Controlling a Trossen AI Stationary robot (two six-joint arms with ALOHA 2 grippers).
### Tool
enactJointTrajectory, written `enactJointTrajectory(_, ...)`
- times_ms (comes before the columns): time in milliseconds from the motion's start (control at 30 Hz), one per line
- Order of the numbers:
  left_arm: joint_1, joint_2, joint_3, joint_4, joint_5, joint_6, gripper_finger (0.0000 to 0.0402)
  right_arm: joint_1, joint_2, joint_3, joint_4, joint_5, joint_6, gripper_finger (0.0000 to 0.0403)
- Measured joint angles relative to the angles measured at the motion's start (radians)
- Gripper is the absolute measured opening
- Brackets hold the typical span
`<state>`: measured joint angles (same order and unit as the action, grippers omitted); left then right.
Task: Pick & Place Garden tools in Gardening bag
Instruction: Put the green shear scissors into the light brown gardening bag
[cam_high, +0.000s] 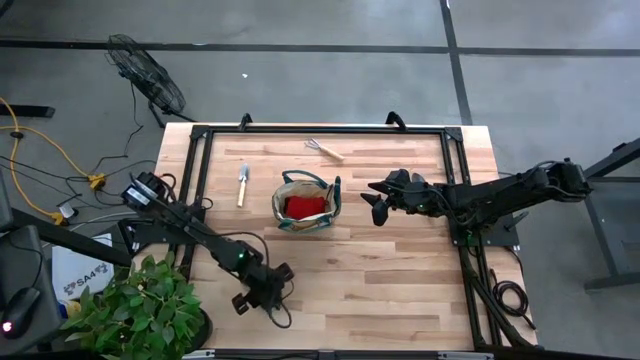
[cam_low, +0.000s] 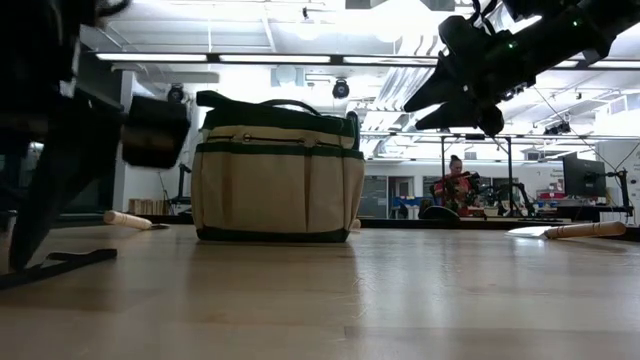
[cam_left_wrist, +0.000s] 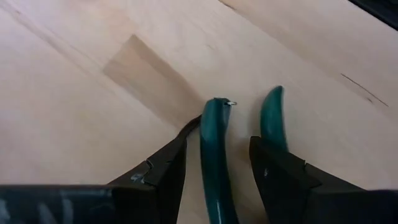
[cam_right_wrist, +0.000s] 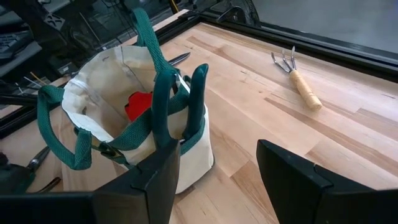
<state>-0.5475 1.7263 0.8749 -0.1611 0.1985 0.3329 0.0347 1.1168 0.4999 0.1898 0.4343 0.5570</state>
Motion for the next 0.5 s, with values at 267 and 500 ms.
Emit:
enactJointTrajectory(267, 0.019, 0.007, 0.0, 0.008, 0.024, 0.003, 0.0168, 0.0, 0.0, 0.0, -0.007, 0.0, 0.0, 0.0205)
enactJointTrajectory(500, 0.027, 0.007, 0.0, -0.014, 0.047, -0.001, 0.0104, 0.0, 0.0, 0.0, -0.007, 0.0, 0.0, 0.0205)
